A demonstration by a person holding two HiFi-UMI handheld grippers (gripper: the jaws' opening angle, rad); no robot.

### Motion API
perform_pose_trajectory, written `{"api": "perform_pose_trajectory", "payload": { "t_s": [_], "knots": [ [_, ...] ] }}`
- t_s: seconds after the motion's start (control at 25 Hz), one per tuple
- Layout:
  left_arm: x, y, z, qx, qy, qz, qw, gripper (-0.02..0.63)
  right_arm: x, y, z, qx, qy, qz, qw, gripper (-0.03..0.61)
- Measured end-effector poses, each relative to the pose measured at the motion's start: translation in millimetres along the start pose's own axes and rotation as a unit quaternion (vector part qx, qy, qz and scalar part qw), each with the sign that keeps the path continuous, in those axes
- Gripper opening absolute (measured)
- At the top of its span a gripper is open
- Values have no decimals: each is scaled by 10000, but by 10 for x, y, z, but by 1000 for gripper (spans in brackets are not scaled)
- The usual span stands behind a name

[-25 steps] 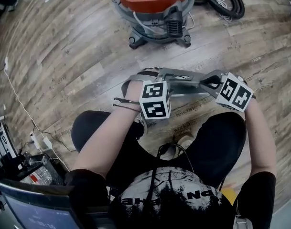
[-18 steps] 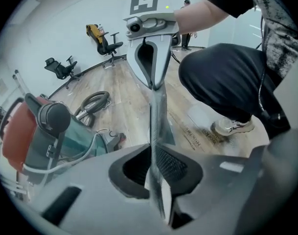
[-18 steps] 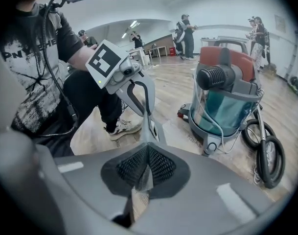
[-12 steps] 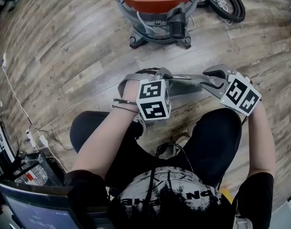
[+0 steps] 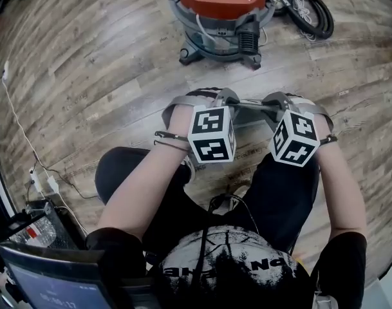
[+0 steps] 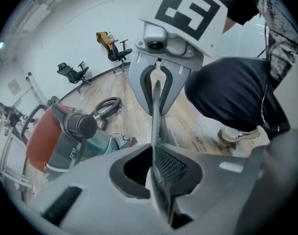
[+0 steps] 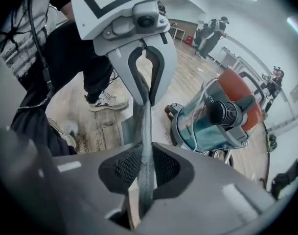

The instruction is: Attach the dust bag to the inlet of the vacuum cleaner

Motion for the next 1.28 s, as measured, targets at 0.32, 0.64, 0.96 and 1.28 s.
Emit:
{"api": "perform_pose_trajectory", "payload": {
  "t_s": [0.32,0.64,0.96,1.28],
  "knots": [
    [142,28,-88,-108,-252,-131,9995,28,24,-30,-70,140,95,182,9997,31],
    [473,241,-223,379,-557,-500,9965,42,478,-308,-210,412,-43,693,9967,29],
    [669,469,-374,34,-266,-952,9951,37,735,-573,-281,456,-284,998,9936,29],
    [607,877,-229,-532,173,-767,9955,32,466,-817,-389,75,-404,1200,9919,29]
  ]
}}
Point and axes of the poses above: the fingertips, and each gripper's own axes: x backward along the fingers, y to its left, z out of its underside, the point moved 8 cm from there along x, backward along the fingers, and after that the axes turned 4 degrees about x, right-handed, at the moved point
